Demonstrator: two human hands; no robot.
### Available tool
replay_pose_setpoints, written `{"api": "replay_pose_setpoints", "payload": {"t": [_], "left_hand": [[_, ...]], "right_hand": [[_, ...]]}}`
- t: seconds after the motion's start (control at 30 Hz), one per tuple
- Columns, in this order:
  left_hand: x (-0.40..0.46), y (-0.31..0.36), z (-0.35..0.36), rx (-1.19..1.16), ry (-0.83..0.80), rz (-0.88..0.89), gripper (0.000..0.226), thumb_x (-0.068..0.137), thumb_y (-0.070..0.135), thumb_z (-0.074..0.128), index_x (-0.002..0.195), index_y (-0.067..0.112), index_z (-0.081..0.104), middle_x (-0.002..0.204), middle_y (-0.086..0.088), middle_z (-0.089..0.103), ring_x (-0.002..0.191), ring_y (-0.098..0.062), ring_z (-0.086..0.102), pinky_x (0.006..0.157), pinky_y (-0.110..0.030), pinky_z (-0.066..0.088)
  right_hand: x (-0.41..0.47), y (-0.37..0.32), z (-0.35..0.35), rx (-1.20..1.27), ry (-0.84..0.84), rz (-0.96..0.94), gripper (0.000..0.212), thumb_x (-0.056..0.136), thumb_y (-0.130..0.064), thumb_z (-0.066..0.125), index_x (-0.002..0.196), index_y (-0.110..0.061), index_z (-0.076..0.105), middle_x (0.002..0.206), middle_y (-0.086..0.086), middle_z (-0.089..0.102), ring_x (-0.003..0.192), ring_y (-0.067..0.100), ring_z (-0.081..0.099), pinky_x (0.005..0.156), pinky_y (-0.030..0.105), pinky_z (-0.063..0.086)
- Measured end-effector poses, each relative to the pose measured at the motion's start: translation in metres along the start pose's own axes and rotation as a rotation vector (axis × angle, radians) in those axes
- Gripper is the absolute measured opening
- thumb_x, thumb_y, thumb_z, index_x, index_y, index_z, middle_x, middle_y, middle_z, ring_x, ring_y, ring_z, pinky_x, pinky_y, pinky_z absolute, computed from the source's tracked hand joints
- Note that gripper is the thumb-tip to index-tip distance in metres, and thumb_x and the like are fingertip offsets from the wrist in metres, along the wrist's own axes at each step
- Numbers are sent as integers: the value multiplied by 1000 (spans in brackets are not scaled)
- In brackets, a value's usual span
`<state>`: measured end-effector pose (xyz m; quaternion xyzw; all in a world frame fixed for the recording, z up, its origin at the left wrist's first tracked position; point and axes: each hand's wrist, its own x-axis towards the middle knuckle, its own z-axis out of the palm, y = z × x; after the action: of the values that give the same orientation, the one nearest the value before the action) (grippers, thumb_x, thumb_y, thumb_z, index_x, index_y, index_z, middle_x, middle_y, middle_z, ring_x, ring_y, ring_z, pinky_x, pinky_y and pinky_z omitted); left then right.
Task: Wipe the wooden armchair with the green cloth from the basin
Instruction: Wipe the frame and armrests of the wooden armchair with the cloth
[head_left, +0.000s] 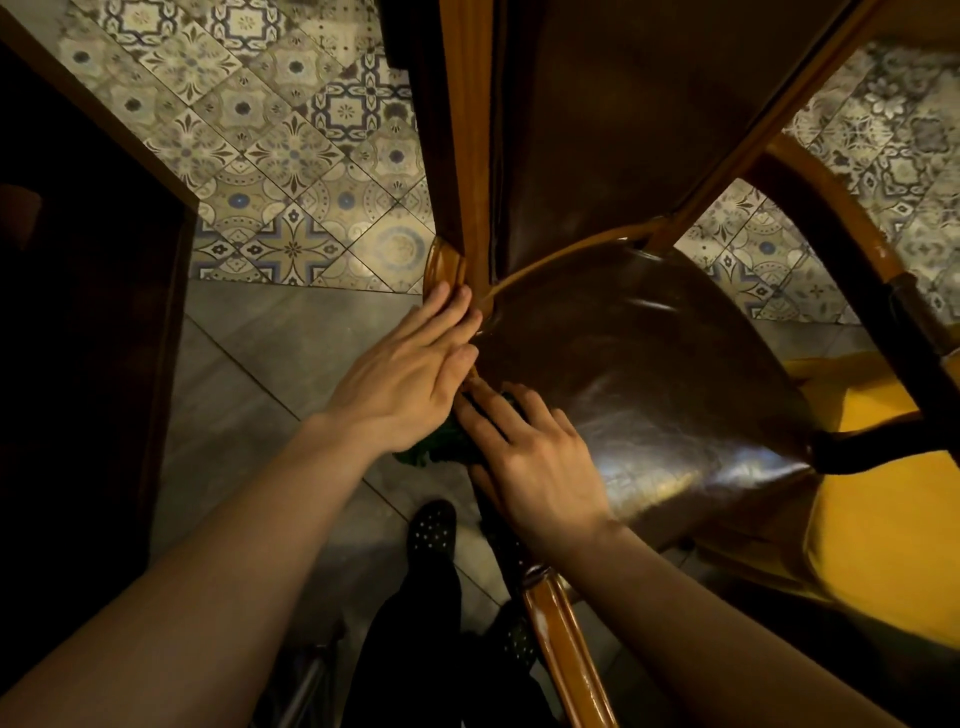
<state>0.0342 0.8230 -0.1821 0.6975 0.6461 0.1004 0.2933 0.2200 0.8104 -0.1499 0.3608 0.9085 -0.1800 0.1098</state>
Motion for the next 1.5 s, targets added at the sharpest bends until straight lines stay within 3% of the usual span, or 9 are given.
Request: {"api": "replay_pose_setpoints", "payload": {"t": [0.23, 0.4, 0.57, 0.7, 0.83, 1.07, 1.23, 1.33, 1.5], "left_hand": [[-1, 11, -1, 14, -40, -73, 63, 103, 48, 7, 156, 19, 23, 166, 10, 4, 149, -1, -14, 119, -23, -4], [-7, 15, 1, -16, -55, -101, 61, 104, 48, 9, 156, 19, 22, 166, 9, 3, 148, 1, -11, 117, -20, -7], [-31, 21, 8, -28, 20, -78, 60, 104, 48, 10, 155, 20, 27, 166, 7, 12, 150, 0, -2, 118, -20, -4], [-59, 30, 22, -62, 127, -63, 55, 105, 42, 15, 154, 23, 31, 164, 7, 19, 151, -2, 3, 123, -27, 4], [-80, 53, 40, -72, 122, -36, 53, 103, 37, 22, 154, 25, 31, 163, 10, 23, 150, 0, 6, 123, -31, 10], [-111, 90, 78, 57, -5, 113, 55, 104, 42, 13, 156, 27, 24, 165, 9, 18, 151, -1, -1, 124, -36, 9], [-125, 97, 101, 116, -36, 124, 59, 104, 44, 5, 156, 23, 22, 166, 9, 9, 150, -2, -11, 125, -36, 3], [-126, 98, 104, 114, -12, 124, 59, 104, 43, 7, 156, 21, 23, 166, 8, 9, 150, -2, -11, 123, -30, -1], [-126, 104, 104, 93, 8, 72, 58, 104, 41, 8, 155, 20, 27, 166, 9, 13, 150, 0, -7, 122, -27, -1]], "right_hand": [[-15, -7, -6, -25, -7, -5, 53, 96, -17, 56, 147, -14, 41, 143, 7, 50, 108, 31, 51, 81, 41, 50], [-18, -8, -21, 13, -69, -5, 36, 95, -19, 57, 131, -20, 54, 123, 2, 54, 100, 25, 50, 70, 35, 43], [-51, 4, -36, 223, -91, 52, 40, 94, -32, 55, 133, -31, 52, 125, -8, 52, 111, 20, 50, 86, 41, 52], [-94, 7, -29, 286, -5, 96, 43, 94, -31, 54, 136, -34, 49, 134, -17, 45, 112, 13, 47, 87, 35, 51], [-132, 5, -12, 262, 5, 90, 45, 94, -32, 56, 138, -35, 47, 134, -20, 39, 112, 12, 43, 84, 30, 52], [-168, -16, 30, 104, 12, 22, 60, 97, -21, 56, 149, -36, 30, 151, -7, 35, 123, 27, 40, 89, 44, 53], [-175, -27, 57, 13, 65, 98, 63, 94, -17, 58, 152, -20, 33, 157, 4, 36, 137, 40, 36, 104, 58, 39], [-172, -28, 66, -29, 106, 114, 61, 93, -17, 57, 151, -14, 36, 154, 8, 41, 139, 42, 36, 112, 68, 23], [-172, -25, 71, -63, 143, 40, 55, 97, -12, 49, 150, -4, 35, 153, 18, 42, 142, 48, 30, 117, 59, 24]]}}
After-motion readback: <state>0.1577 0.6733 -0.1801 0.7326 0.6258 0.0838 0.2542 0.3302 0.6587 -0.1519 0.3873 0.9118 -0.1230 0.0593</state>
